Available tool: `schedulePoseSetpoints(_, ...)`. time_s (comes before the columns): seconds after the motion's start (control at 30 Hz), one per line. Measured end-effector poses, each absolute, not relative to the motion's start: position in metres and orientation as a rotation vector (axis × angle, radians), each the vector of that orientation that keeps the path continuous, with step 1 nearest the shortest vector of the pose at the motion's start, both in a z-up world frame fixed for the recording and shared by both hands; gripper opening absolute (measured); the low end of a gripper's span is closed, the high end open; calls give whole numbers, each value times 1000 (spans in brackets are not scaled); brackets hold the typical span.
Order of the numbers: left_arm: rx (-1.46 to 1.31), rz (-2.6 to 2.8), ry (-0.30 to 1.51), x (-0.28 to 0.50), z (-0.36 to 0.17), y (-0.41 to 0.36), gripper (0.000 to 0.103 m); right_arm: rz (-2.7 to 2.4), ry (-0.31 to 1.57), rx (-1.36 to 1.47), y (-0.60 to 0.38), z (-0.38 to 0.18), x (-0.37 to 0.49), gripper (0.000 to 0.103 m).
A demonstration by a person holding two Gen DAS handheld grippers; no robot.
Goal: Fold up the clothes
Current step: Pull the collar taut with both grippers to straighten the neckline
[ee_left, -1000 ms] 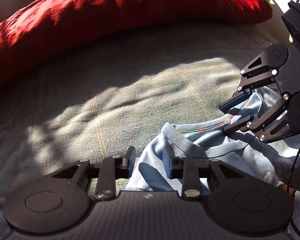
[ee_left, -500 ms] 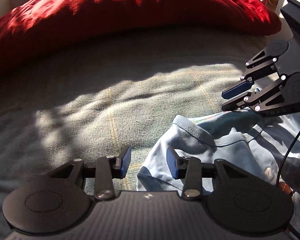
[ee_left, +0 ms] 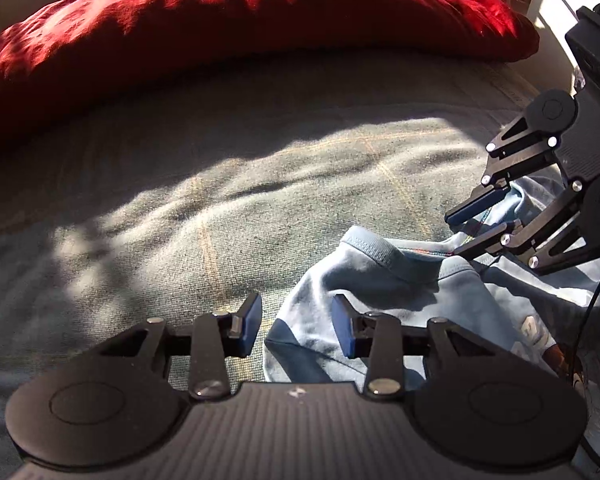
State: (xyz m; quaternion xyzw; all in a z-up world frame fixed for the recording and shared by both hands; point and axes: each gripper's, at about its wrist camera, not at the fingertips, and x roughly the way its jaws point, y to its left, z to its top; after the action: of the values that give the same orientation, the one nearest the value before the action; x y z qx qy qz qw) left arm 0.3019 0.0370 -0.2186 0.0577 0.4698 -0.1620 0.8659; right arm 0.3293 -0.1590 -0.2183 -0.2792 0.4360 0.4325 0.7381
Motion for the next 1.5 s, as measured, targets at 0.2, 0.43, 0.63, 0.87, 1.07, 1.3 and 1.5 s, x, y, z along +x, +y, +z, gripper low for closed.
schedulePoseSetpoints(0.2, 111, -421, 981, 331, -227, 38, 36, 882, 969, -524, -189, -200, 346, 32)
schedulePoseSetpoints(0.43, 238, -494, 1032, 335, -241, 19, 34, 685, 1026, -431, -261, -196, 373, 37)
schedulePoseSetpoints(0.63, 379, -460, 1042, 325, -237, -5, 31, 705, 1100, -354, -274, -225, 360, 40)
schedulePoseSetpoints(0.87, 591, -508, 1002, 301, -238, -32, 5, 747, 1043, -476, -258, -225, 331, 11)
schedulePoseSetpoints(1.07, 477, -421, 929, 315, -214, -21, 4, 647, 946, -455, -268, -208, 336, 2)
schedulePoseSetpoints(1.3, 404, -368, 941, 318, -209, -22, 13, 533, 951, -392, -269, -210, 350, 10)
schedulePoseSetpoints(1.5, 260, -505, 1002, 302, -207, -35, 29, 663, 1006, -310, -240, -204, 325, 18)
